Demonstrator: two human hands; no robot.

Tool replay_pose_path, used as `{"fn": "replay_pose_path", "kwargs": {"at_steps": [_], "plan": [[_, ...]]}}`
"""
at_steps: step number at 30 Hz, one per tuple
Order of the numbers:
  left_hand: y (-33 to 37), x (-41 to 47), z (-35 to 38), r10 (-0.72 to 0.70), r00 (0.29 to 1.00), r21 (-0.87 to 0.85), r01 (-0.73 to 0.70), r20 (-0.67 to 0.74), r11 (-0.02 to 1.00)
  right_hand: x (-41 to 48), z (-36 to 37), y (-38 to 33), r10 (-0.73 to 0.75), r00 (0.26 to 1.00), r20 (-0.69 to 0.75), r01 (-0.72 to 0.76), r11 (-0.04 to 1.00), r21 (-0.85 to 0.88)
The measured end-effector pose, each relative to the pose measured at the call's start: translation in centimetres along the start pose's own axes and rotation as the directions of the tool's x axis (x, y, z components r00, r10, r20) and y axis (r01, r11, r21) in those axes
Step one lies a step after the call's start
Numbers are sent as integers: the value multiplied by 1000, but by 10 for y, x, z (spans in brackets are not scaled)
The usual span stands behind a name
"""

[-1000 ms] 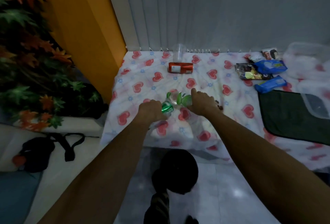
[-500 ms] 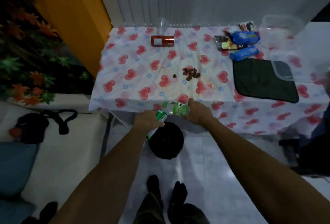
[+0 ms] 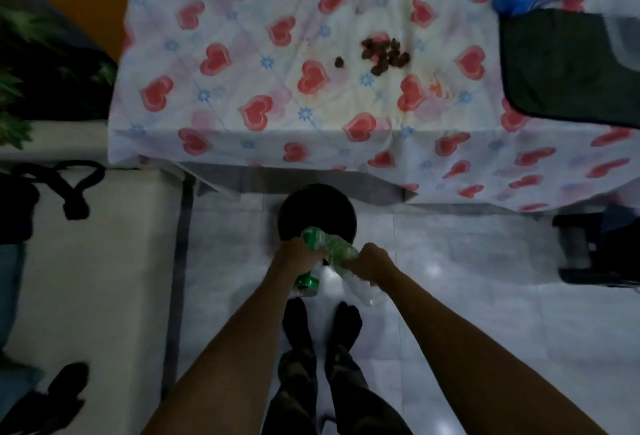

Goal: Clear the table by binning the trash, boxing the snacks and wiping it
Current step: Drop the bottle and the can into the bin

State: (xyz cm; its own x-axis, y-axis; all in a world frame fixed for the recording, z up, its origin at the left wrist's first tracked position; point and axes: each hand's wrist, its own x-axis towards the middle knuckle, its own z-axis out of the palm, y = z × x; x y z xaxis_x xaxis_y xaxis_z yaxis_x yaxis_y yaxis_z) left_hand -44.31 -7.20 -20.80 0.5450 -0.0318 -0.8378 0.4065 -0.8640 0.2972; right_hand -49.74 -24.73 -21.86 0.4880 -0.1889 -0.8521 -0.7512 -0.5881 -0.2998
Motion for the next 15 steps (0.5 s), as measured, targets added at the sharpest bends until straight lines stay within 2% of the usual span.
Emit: {"fn": "replay_pose_path", "kwargs": {"at_steps": [5, 10, 13, 15], "plan": [[0, 34, 14, -6, 1000, -95, 7, 12, 995, 33, 21, -3, 64, 997, 31, -69, 974, 217], [5, 52, 4, -17, 1000, -161, 14, -16, 987, 43, 14, -14, 93, 995, 24, -96, 955, 282], [11, 57, -7, -24, 999, -199, 15, -43, 980, 45, 8, -24, 44, 999, -14, -38, 958, 286], [14, 59, -14, -1, 998, -147, -9, -69, 989, 45, 5, -29, 3, 998, -56, 10, 973, 230]]}}
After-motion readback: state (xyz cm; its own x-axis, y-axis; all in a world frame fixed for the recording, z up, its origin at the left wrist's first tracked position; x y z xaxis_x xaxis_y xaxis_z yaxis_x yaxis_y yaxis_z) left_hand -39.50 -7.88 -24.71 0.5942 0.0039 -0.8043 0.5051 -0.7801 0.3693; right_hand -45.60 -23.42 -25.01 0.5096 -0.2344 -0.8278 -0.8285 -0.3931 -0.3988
